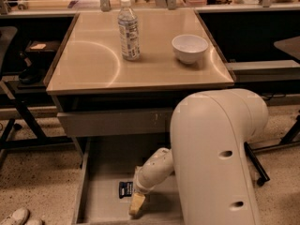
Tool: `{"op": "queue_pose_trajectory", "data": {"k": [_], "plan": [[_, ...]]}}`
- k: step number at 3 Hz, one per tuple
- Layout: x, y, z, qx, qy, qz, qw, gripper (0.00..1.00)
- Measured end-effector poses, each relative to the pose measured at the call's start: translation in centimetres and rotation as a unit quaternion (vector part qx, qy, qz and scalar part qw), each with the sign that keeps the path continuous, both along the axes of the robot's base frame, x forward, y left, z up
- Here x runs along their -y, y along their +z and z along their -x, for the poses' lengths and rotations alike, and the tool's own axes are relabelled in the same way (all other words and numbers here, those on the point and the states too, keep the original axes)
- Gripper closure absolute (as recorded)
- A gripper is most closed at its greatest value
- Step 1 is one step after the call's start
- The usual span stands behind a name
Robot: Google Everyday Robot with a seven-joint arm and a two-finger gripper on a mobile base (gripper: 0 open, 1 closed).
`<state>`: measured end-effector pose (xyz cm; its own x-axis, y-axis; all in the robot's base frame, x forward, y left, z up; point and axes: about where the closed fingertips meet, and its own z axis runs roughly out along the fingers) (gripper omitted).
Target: Pick rxbar blueberry from middle drawer and place on counter
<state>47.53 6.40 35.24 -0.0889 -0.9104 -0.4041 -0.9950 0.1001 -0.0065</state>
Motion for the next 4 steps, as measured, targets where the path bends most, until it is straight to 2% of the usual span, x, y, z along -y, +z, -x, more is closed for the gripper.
{"op": "queue_pose_trajectory", "data": {"k": [2, 3, 4], "plan": [[0.1, -2.2, 0.6, -0.009, 0.003, -0.001, 1.0, 0.0], [0.1, -2.2, 0.7, -0.009, 0.003, -0.001, 1.0, 0.18], [0.1, -2.2, 0.7, -0.009, 0.003, -0.001, 1.0, 0.41]]}}
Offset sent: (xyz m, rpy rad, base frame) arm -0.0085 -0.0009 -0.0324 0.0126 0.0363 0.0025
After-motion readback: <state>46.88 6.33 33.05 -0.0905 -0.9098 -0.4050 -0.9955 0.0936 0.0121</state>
